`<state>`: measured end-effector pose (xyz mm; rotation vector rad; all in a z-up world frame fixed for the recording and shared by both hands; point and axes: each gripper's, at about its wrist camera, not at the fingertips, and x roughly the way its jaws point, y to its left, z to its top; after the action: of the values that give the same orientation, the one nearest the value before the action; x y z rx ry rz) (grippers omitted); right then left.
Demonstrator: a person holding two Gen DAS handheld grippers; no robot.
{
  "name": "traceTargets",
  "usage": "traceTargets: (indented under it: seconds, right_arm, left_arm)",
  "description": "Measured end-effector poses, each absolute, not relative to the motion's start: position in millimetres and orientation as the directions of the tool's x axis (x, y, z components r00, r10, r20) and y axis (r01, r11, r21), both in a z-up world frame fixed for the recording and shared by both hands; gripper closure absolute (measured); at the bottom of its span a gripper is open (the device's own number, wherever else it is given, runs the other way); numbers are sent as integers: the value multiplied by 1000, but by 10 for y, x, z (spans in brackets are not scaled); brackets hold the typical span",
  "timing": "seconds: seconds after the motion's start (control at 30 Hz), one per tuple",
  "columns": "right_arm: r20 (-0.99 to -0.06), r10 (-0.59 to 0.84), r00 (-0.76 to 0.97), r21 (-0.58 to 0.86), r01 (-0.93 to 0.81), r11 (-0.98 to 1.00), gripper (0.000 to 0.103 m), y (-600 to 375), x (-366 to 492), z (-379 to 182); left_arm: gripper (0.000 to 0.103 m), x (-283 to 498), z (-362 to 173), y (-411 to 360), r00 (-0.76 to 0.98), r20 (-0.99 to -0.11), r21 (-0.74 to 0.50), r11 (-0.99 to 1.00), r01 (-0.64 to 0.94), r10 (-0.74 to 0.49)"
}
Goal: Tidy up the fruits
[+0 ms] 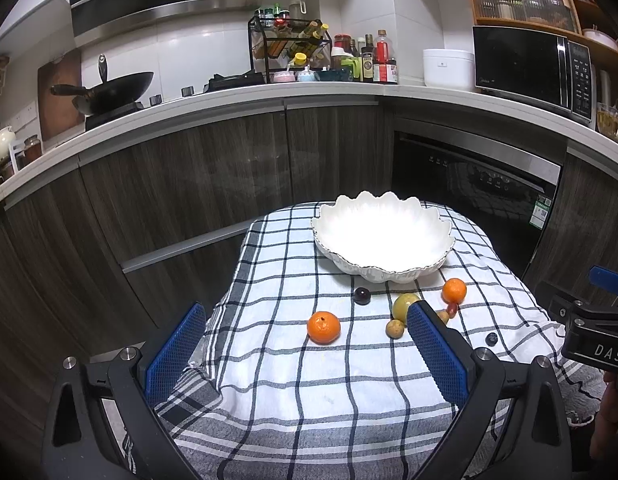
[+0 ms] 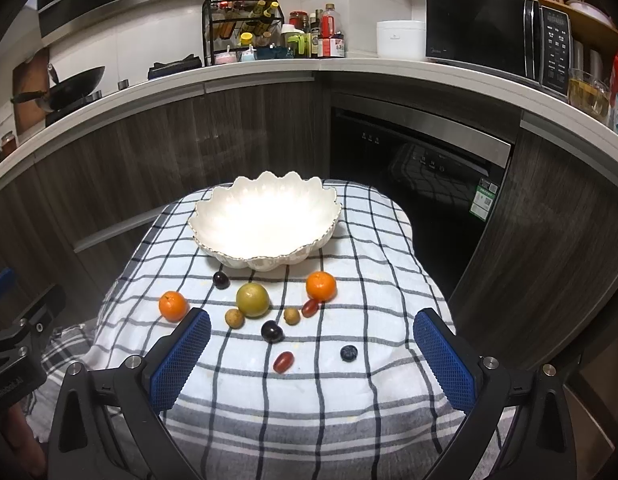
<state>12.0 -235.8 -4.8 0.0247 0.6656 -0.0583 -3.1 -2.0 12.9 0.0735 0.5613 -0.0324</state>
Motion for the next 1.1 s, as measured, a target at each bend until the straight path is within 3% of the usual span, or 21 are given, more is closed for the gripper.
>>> traceTargets:
  seconds: [1.1]
  right_arm:
    - [-616, -40, 787, 13, 61, 998, 0, -2353, 110, -48]
  left_arm:
    - [0, -46, 119, -5, 848, -529, 59, 997, 51, -12]
